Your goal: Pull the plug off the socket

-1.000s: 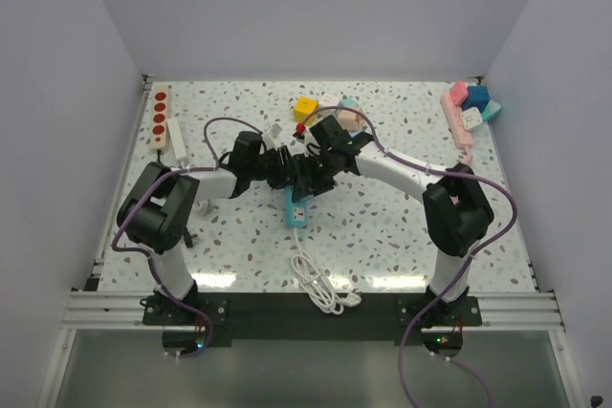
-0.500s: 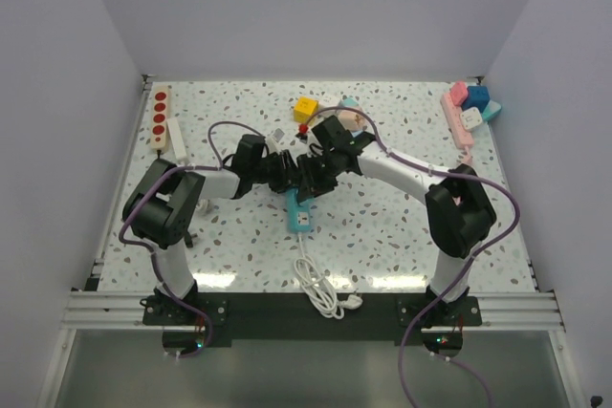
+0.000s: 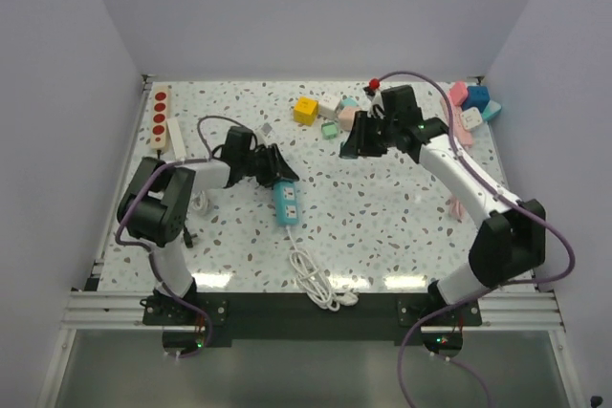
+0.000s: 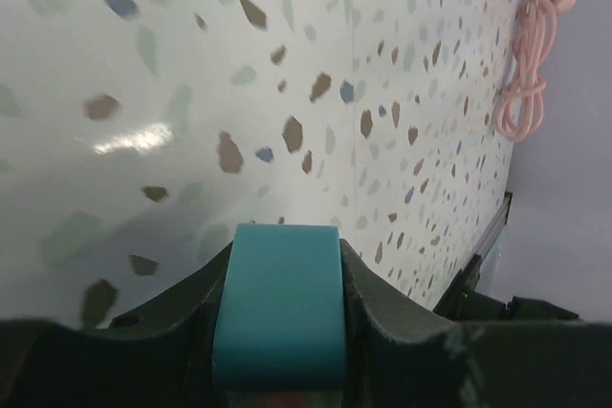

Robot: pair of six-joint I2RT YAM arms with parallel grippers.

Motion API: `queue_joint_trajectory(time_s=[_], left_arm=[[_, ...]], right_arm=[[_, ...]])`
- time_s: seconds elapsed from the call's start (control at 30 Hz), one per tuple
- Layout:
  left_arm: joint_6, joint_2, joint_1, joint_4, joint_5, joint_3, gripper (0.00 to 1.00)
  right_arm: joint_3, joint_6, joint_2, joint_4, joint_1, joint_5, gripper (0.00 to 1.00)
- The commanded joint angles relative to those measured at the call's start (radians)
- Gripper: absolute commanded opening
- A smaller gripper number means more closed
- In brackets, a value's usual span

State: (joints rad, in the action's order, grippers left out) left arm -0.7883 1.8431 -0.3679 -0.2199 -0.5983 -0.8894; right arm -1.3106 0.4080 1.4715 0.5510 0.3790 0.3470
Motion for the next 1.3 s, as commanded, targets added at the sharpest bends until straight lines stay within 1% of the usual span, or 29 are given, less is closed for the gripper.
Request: queue_joint_trajectory(time_s=[0.0, 0.03, 0.07, 0.1, 0.13, 0.17, 0.2, 0.23, 0.27, 0.3, 0.33, 0.37, 0.4, 0.5, 0.57, 0.6, 0.7, 0.83, 0.87, 0.9, 0.93, 1.0, 1.03, 1.07, 1.1, 1.13, 1.2, 1.23, 1.27], left_arm=[[0.151, -0.077, 0.143, 0.161, 0.014, -0.177, 0.0], [0.193, -0.076, 0.173, 0.317, 0.028, -0.225, 0.0], [0.234, -0.064, 0.203, 0.391, 0.078, -0.277, 0.0], [0.312, -0.053, 0.262, 0.46, 0.106, -0.384, 0.0], [0.352, -0.039, 0.289, 0.579, 0.126, -0.44, 0.0], [0.391, -0.019, 0.316, 0.641, 0.14, -0.503, 0.0], [0.449, 0.034, 0.36, 0.709, 0.19, -0.636, 0.0], [0.478, 0.062, 0.368, 0.813, 0.227, -0.699, 0.0], [0.501, 0.115, 0.397, 0.847, 0.288, -0.757, 0.0], [0.524, 0.142, 0.426, 0.878, 0.323, -0.86, 0.0], [0.532, 0.168, 0.437, 0.927, 0.359, -0.909, 0.0], [0.541, 0.221, 0.446, 0.945, 0.408, -0.954, 0.0], [0.552, 0.249, 0.458, 0.976, 0.434, -1.038, 0.0], [0.569, 0.353, 0.478, 1.011, 0.511, -1.172, 0.0], [0.577, 0.416, 0.488, 1.039, 0.548, -1.221, 0.0], [0.581, 0.433, 0.5, 1.044, 0.557, -1.246, 0.0], [0.581, 0.473, 0.526, 1.03, 0.583, -1.25, 0.0], [0.574, 0.508, 0.554, 1.021, 0.597, -1.254, 0.0], [0.572, 0.516, 0.555, 1.021, 0.595, -1.255, 0.02], [0.569, 0.516, 0.558, 1.012, 0.595, -1.254, 0.07], [0.57, 0.512, 0.557, 1.001, 0.591, -1.247, 0.2], [0.557, 0.492, 0.557, 0.981, 0.563, -1.22, 0.37], [0.554, 0.483, 0.558, 0.953, 0.545, -1.206, 0.54], [0.551, 0.454, 0.558, 0.936, 0.502, -1.167, 0.61], [0.541, 0.438, 0.557, 0.91, 0.483, -1.148, 0.66], [0.532, 0.42, 0.557, 0.897, 0.467, -1.128, 0.74], [0.514, 0.355, 0.558, 0.849, 0.416, -1.061, 0.8], [0.505, 0.331, 0.557, 0.832, 0.405, -1.038, 0.86], [0.497, 0.28, 0.558, 0.818, 0.379, -0.995, 0.88]], right_arm=[[-0.061, 0.005, 0.113, 0.059, -0.025, -0.173, 0.0], [-0.079, 0.003, 0.127, 0.064, -0.04, -0.227, 0.0], [-0.1, 0.003, 0.144, 0.085, -0.051, -0.241, 0.0], [-0.137, 0.008, 0.182, 0.093, -0.057, -0.258, 0.0], [-0.153, 0.009, 0.197, 0.098, -0.072, -0.285, 0.0], [-0.168, 0.017, 0.217, 0.102, -0.078, -0.289, 0.0], [-0.192, 0.028, 0.245, 0.107, -0.087, -0.289, 0.0], [-0.2, 0.034, 0.26, 0.104, -0.091, -0.295, 0.0], [-0.211, 0.04, 0.276, 0.102, -0.097, -0.318, 0.0], [-0.229, 0.054, 0.291, 0.099, -0.1, -0.313, 0.0], [-0.239, 0.06, 0.326, 0.095, -0.107, -0.307, 0.0], [-0.249, 0.077, 0.343, 0.089, -0.109, -0.312, 0.0], [-0.277, 0.084, 0.366, 0.084, -0.111, -0.309, 0.0], [-0.359, 0.101, 0.461, 0.078, -0.12, -0.257, 0.0], [-0.406, 0.104, 0.53, 0.075, -0.123, -0.226, 0.0], [-0.447, 0.109, 0.547, 0.069, -0.124, -0.185, 0.0], [-0.53, 0.112, 0.621, 0.064, -0.123, -0.116, 0.0], [-0.619, 0.112, 0.7, 0.086, -0.123, -0.077, 0.0], [-0.63, 0.112, 0.714, 0.087, -0.121, -0.069, 0.0], [-0.648, 0.114, 0.739, 0.089, -0.123, -0.066, 0.0], [-0.66, 0.117, 0.756, 0.09, -0.123, -0.066, 0.0], [-0.706, 0.126, 0.785, 0.102, -0.121, -0.066, 0.0], [-0.726, 0.129, 0.821, 0.11, -0.121, -0.066, 0.0], [-0.743, 0.138, 0.838, 0.115, -0.123, -0.065, 0.0], [-0.775, 0.14, 0.857, 0.115, -0.121, -0.062, 0.0], [-0.792, 0.144, 0.887, 0.113, -0.12, -0.059, 0.01], [-0.837, 0.156, 0.915, 0.109, -0.121, -0.052, 0.08], [-0.852, 0.16, 0.941, 0.11, -0.12, -0.054, 0.21], [-0.865, 0.167, 0.951, 0.109, -0.12, -0.052, 0.28]])
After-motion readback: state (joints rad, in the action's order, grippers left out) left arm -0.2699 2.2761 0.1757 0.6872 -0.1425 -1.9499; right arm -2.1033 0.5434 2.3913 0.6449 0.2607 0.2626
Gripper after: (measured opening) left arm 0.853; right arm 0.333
